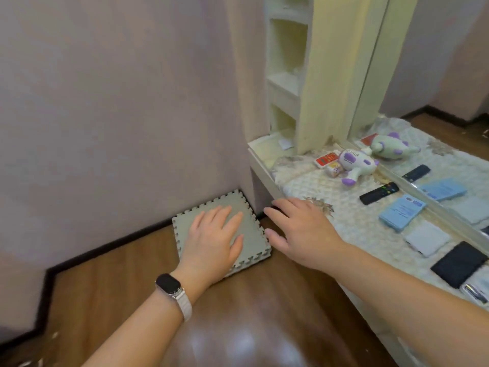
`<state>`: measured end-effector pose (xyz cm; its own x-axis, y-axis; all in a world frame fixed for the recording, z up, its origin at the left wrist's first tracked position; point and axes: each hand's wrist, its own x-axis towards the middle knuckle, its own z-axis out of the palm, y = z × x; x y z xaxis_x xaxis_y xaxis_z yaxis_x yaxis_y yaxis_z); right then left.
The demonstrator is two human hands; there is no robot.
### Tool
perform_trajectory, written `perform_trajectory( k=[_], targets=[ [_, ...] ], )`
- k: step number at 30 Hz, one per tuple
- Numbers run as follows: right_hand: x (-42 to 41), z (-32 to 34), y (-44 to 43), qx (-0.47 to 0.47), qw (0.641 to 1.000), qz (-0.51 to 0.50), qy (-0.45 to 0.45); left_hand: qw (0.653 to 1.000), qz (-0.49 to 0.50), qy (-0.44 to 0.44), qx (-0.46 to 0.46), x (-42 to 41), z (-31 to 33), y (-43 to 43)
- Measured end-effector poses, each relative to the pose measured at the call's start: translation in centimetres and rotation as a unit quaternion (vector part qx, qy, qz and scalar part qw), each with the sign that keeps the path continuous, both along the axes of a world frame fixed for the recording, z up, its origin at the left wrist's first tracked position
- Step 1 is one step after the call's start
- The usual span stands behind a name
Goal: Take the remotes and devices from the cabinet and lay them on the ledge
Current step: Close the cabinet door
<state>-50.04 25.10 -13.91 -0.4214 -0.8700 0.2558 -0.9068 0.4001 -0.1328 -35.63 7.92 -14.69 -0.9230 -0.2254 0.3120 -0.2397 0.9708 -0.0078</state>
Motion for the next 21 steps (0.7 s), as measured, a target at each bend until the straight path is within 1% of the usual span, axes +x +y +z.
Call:
perform_trajectory(
  k=[6,10,12,16,21],
  targets=[
    [7.8,1.7,-11.1,0.009,0.995,0.084,0.049,0.997,0.062,0.055,-0.007,10.0,0.4,-8.6],
    [12.6,2.4,-18.3,0.000,0.987,0.137,0.080,0.991,0.116,0.068,0.005,16.2,0.6,-13.7],
    [14.8,2.6,-21.5,0.002,0.983,0.161,0.082,0.986,0.146,0.074,0.009,18.9,0.9,-15.9],
    [18.3,2.8,-26.8,-0.006,0.975,0.208,0.082,0.978,0.191,0.086,0.013,23.3,1.6,-19.6],
    [20.3,2.8,-33.6,-0.030,0.954,0.284,0.089,0.963,0.258,0.081,0.017,26.7,2.3,-23.4]
  ],
)
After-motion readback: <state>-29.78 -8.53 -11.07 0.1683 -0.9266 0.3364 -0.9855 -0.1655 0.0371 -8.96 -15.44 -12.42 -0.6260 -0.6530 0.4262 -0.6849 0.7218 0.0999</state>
